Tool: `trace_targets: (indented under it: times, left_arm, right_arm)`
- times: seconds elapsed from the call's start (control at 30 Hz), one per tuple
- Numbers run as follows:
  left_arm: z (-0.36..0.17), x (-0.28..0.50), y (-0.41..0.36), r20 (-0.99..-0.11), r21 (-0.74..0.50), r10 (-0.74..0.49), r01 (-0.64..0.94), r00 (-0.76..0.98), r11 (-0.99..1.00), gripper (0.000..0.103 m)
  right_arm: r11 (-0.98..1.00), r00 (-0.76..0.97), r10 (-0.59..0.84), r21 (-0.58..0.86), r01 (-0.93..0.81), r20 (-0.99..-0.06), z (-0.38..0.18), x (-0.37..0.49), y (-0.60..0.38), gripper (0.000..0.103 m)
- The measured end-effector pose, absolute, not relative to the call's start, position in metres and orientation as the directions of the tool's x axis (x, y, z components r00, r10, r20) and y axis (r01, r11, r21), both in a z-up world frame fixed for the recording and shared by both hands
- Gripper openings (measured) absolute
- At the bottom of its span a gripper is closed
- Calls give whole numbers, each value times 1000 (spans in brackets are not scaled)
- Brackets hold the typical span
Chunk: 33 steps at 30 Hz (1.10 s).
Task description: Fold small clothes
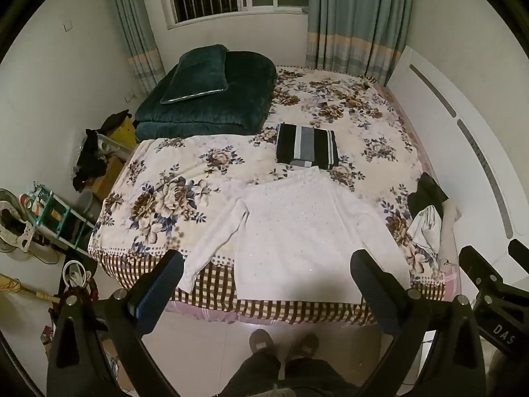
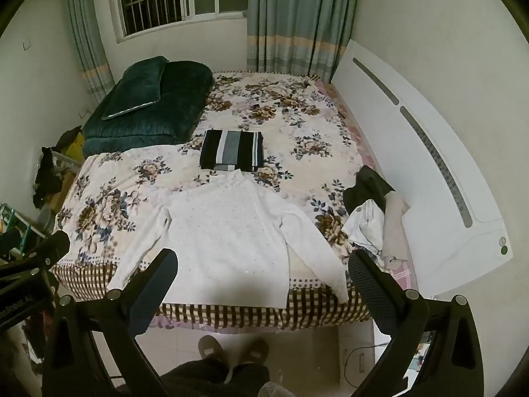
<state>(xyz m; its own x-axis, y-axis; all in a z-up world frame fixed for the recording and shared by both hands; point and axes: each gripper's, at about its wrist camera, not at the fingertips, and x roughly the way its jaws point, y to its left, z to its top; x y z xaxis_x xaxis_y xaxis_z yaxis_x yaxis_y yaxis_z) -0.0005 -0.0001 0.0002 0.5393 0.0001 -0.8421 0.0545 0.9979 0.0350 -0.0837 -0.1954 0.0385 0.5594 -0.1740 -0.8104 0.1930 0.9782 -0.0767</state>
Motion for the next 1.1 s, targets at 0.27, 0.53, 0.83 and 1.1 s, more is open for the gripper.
trace_targets:
  times: [0.27, 0.53, 0.83, 1.1]
  left_arm:
    - [0, 0, 0, -842, 37, 3, 53, 539, 998, 103]
    - [0, 0, 0, -842, 36, 3, 52, 540, 998, 103]
    - [0, 0, 0, -842, 35, 1, 53, 539, 998, 103]
    - [0, 0, 0, -842, 34, -1, 55, 540, 998, 103]
  right_arm:
    - [977, 565, -182, -84, 195, -805, 40, -84, -195, 103]
    - [977, 566, -182, -84, 194, -804, 41, -85, -195, 103]
    - [977, 565, -188, -92, 195, -803, 42, -84, -195, 103]
    - [977, 568, -189, -92, 194, -801, 46, -82, -194, 103]
